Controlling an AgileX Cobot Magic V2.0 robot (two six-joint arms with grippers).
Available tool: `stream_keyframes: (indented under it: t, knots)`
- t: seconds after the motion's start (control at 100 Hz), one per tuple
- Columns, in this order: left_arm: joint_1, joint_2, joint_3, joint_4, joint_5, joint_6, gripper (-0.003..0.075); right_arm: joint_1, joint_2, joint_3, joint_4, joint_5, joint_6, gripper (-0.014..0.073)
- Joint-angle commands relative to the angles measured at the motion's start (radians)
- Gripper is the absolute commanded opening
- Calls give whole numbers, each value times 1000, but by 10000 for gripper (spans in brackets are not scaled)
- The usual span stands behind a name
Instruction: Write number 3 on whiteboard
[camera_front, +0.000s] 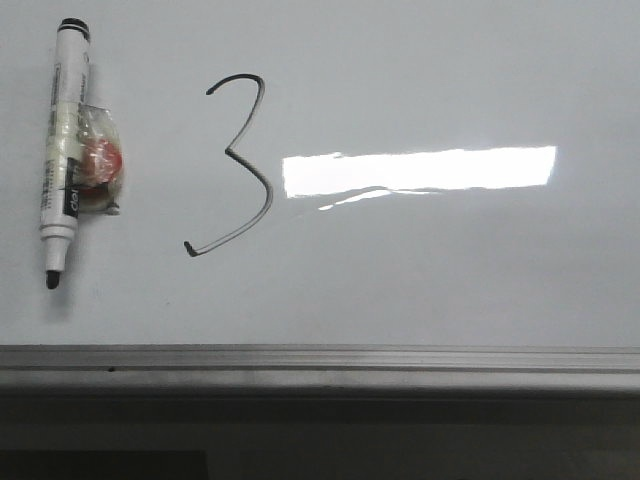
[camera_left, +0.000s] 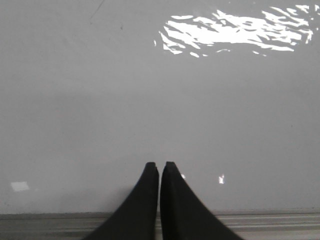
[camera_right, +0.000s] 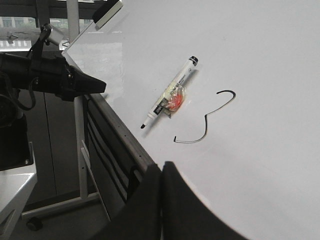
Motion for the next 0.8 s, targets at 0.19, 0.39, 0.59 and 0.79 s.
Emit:
stream_keyframes:
  t: [0.19,0.39,0.59,0.79]
  knots:
    - [3,-24,34,-8,-45,-1,-20,3,6,-26,-14,-80,-6,-54]
    - [3,-24,34,-8,-45,-1,-20,3,6,-26,-14,-80,-6,-54]
    - [3,-24,34,-8,-45,-1,-20,3,6,-26,-14,-111,-6,-54]
    - [3,-24,34,-8,-45,-1,-20,-109,8,-26,-14,-115,-6,-54]
